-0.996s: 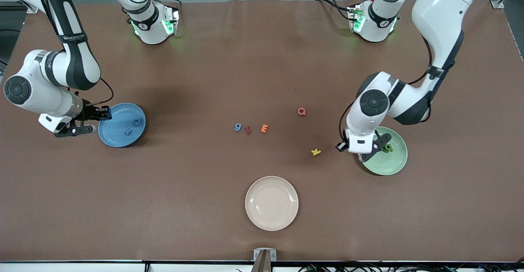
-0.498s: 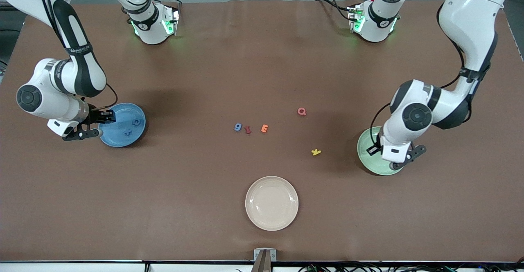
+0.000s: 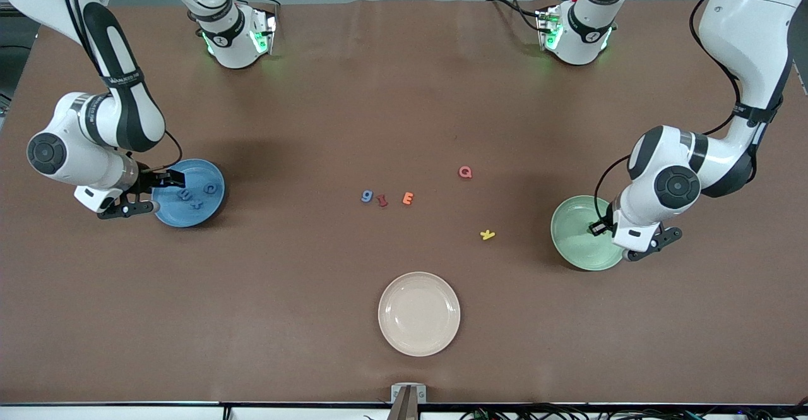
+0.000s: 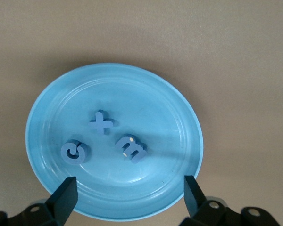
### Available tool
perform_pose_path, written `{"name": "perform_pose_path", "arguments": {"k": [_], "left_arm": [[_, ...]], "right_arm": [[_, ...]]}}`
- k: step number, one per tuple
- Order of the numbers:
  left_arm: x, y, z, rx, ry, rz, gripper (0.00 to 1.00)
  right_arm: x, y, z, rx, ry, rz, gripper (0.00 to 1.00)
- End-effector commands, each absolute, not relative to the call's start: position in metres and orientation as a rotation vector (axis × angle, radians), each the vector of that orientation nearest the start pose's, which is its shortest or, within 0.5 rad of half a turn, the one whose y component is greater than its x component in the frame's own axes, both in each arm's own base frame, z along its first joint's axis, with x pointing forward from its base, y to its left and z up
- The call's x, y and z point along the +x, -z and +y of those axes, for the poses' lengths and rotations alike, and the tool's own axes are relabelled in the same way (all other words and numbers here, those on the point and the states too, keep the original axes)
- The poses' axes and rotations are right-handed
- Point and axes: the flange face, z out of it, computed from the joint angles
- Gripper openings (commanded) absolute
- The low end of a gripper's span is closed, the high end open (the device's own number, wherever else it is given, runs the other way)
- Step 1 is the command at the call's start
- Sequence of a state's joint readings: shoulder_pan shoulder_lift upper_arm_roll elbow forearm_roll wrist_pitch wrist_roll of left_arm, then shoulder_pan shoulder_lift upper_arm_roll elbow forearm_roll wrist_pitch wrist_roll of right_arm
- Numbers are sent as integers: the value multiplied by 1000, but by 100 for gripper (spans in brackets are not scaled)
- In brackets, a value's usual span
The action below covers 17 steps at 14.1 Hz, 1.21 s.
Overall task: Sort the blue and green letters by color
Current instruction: 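Drop the m on the blue plate while the left gripper drops the B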
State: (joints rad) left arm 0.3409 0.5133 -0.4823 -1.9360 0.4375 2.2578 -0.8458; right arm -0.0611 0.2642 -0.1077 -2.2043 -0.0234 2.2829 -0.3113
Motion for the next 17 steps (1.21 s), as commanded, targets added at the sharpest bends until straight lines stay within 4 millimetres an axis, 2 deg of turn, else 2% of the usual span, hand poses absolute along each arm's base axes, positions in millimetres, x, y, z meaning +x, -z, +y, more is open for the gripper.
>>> {"name": "perform_pose_path", "arguments": {"k": [1,3,8,13,17], "left_arm": [[603,-233,-66,-2943,-91,-641,4],[602,-226,-65,-2945,-107,-636,8],[605,-224,-59,-2949,-92,-647,12],[607,-216,-60,-2972,-77,-647,14],[608,-213,-58,-2973,-82,-652,24]], "right_arm": [[532,-264,-93,-3111,-322,-269,100],[536,-270,-92,-3109,-329,-275,100],[536,-271,-92,-3110,-327,-275,100],[536,-271,-91,-3110,-325,-277,100],[536,-272,-89,-3110,-326,-271,100]]}}
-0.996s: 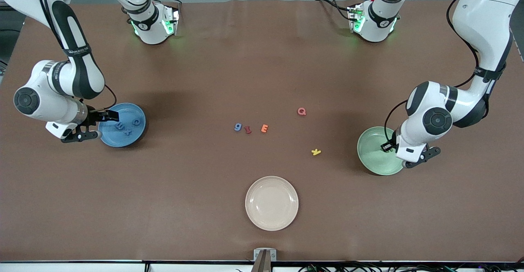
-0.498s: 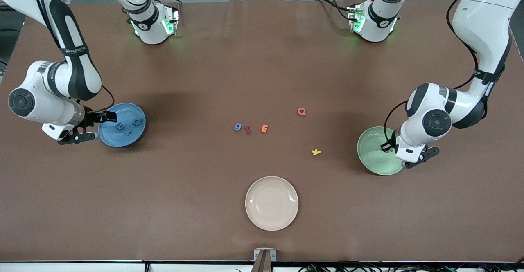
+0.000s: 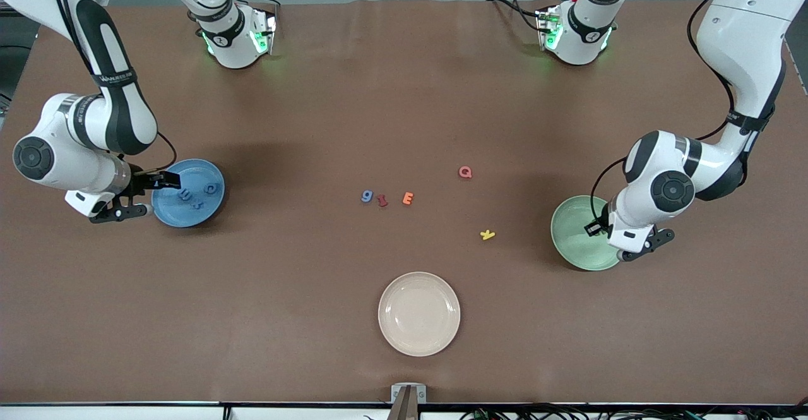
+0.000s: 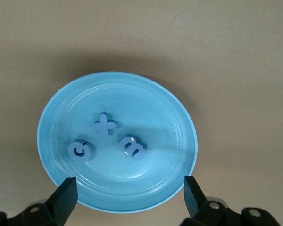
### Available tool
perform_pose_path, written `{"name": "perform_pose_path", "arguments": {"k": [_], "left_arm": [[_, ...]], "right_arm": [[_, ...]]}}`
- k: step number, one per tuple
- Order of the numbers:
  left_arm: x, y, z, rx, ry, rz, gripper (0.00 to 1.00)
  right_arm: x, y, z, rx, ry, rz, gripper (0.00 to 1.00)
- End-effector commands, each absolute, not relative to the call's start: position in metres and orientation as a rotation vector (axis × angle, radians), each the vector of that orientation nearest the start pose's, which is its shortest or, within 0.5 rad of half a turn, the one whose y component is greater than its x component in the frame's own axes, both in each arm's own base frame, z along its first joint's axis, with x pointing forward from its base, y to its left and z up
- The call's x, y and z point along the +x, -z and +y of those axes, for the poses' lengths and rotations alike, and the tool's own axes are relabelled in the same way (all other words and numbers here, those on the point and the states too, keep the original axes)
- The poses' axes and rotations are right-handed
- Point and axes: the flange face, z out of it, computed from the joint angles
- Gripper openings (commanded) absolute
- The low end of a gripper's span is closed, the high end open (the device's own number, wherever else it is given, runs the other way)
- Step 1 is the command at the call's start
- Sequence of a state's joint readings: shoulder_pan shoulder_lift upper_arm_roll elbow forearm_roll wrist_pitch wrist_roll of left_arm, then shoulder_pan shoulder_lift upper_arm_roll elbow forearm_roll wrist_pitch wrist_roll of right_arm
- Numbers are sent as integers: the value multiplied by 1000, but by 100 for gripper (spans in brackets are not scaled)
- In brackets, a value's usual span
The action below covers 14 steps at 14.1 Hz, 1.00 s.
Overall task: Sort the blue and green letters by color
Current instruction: 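Reach the right gripper to the blue 6 while the left gripper withdraws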
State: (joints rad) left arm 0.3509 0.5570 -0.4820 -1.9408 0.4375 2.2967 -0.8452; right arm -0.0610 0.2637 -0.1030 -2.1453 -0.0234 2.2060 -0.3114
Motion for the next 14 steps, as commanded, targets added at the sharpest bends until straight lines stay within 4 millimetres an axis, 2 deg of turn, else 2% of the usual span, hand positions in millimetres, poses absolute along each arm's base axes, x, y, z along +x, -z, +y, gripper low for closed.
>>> {"name": "perform_pose_path", "arguments": {"k": [1,5,10,11,12,13,14], "left_arm": [[608,-214,-58,-2973,-80,-653,27],[608,-214,-57,-2971,-80,-653,30],[608,-213,-53,-2969,-82,-661,40],[608,-212,-51,-2970,-85,-658,47],[608,-212,-49,-2972,-87,-644,64],[608,-213,-47,-2973,-85,-645,97],[609,-215,-45,-2972,-80,-649,100]], "right_arm": [[536,-272,-86,-3110,-324,-269,100],[541,-280,-66,-3112,-303,-245,100],[553,-293,11,-3146,-281,-33,100],[555,-298,27,-3153,-291,8,100],[557,-304,50,-3163,-294,59,100],[559,-310,72,-3171,-277,108,100],[557,-312,98,-3180,-266,164,100]]}}
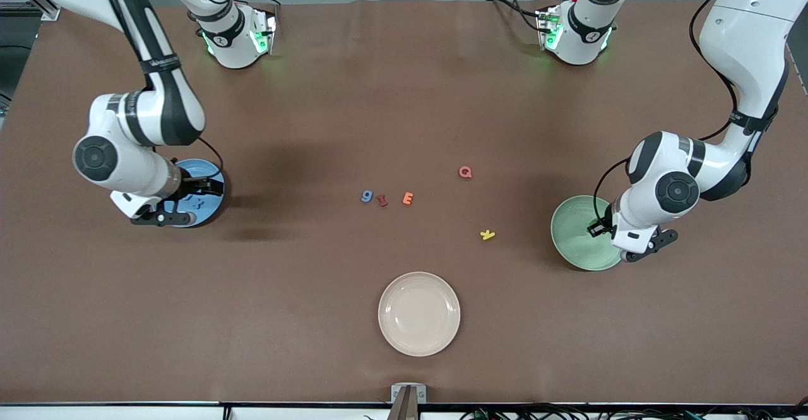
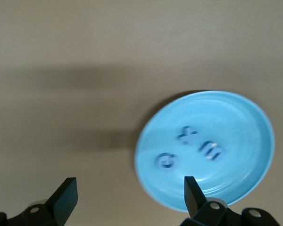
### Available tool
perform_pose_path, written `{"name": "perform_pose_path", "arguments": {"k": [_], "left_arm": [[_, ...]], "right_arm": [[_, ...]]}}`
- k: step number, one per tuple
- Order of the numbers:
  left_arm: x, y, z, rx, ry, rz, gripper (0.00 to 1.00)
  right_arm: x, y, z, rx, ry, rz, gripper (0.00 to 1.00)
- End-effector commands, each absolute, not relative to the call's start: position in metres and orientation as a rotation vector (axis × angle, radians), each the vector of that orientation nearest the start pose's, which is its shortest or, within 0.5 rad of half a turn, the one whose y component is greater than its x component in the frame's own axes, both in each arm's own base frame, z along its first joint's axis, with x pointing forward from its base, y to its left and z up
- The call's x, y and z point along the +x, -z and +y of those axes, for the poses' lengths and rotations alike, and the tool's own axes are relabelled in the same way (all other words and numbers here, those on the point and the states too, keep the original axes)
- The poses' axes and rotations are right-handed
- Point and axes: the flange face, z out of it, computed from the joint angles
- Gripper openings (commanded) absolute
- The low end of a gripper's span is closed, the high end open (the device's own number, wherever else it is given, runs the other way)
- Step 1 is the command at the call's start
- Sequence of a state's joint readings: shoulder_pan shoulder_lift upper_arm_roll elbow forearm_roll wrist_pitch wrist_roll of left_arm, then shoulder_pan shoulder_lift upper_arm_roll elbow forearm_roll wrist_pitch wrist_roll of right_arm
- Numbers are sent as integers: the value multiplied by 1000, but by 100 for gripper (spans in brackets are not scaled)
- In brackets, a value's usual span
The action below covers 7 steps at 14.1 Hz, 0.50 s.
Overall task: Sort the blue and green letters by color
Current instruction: 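Reach the right gripper to the blue 6 while the left gripper withdraws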
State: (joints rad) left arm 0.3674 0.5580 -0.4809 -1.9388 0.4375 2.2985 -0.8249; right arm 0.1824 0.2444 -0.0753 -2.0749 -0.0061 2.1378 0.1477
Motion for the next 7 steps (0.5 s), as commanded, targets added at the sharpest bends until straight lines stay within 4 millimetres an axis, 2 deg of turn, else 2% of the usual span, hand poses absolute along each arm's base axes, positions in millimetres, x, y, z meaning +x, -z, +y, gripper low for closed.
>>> {"name": "perform_pose_path", "arguments": {"k": [1,3,4,5,7], "left_arm": [[610,-218,-44,-2970,-73,-651,100],[614,-227,-48,-2973,-52,-651,100],[619,-238,-49,-2974,-19,-656,100],[623,-248,-51,-2976,4,-661,100],[631,-268,-69,-2997,35,-642,100]], "right_arm": [[556,-313,115,-3184,-248,201,100],[553,-319,171,-3166,-178,261,100],[550,-319,192,-3160,-153,274,100],[552,-317,211,-3152,-134,297,100],[545,-302,251,-3133,-84,280,100]]}}
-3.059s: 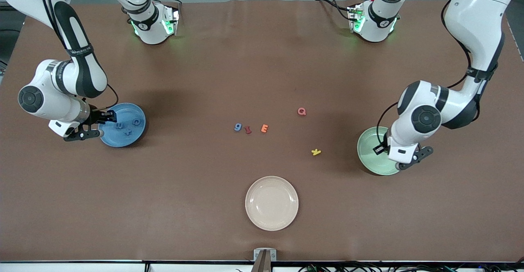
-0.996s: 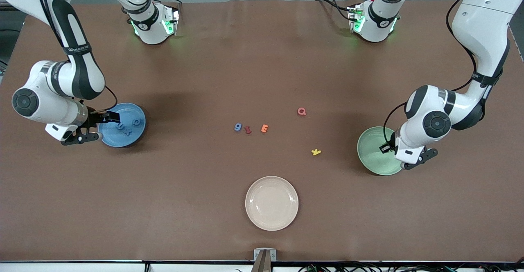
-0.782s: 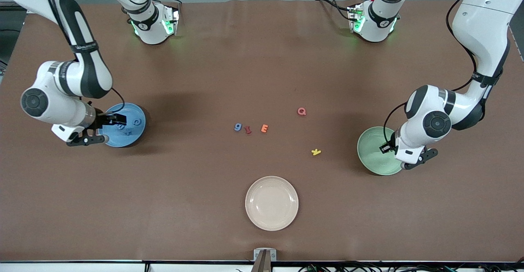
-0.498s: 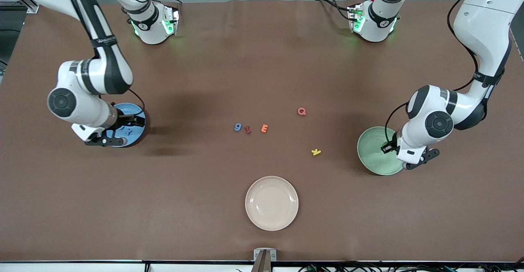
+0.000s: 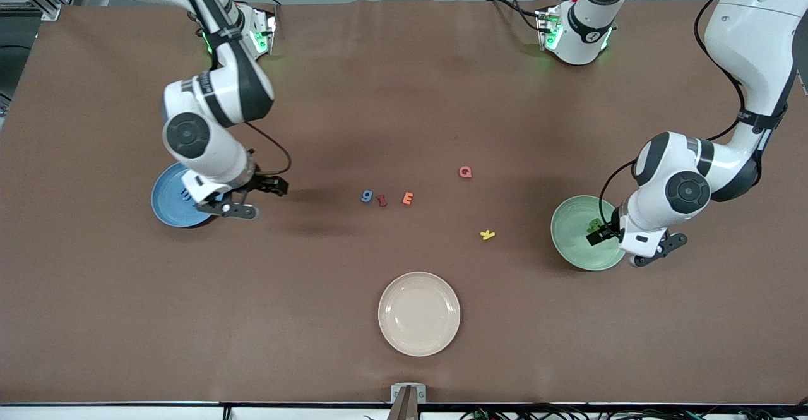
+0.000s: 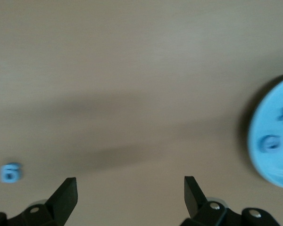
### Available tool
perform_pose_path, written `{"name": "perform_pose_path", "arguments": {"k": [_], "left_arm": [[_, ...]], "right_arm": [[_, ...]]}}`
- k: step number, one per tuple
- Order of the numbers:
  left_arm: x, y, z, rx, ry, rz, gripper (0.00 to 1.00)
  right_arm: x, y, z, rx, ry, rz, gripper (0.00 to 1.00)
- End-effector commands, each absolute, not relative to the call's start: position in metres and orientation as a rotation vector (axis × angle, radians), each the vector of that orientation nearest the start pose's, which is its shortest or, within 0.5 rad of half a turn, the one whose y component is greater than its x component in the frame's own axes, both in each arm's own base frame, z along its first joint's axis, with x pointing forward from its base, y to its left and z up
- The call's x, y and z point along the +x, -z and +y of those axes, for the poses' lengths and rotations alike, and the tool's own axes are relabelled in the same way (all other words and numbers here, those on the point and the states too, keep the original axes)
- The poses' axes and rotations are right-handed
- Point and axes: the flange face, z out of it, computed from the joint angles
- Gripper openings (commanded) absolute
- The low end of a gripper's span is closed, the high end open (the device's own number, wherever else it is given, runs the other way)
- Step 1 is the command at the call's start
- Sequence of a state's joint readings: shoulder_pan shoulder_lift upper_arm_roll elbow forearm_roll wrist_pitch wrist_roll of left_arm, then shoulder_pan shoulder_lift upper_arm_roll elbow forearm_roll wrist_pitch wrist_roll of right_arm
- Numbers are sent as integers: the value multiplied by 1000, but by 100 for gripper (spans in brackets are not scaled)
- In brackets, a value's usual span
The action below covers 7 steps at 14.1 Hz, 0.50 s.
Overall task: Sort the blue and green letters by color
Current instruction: 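Reach the right gripper to the blue 6 while the left gripper withdraws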
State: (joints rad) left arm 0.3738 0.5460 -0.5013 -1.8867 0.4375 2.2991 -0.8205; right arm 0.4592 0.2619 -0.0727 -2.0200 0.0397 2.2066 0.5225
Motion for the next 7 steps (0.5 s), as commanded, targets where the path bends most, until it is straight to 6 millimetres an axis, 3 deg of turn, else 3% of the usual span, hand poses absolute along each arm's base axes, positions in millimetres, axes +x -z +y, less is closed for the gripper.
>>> {"name": "perform_pose_path", "arguments": {"k": [1,4,7], "left_arm": [[636,-278,-72,-3000,48,-640,100],[652,-322,-84,-2999,79,-632,100],[659,-370,-93,-2992,93,-593,100]], "right_arm": [[539,-293,272,-3128,-57,281,100],[518,-258,327,-3112,16,274,100],[503,-223,359,-3101,58,274,96]]}}
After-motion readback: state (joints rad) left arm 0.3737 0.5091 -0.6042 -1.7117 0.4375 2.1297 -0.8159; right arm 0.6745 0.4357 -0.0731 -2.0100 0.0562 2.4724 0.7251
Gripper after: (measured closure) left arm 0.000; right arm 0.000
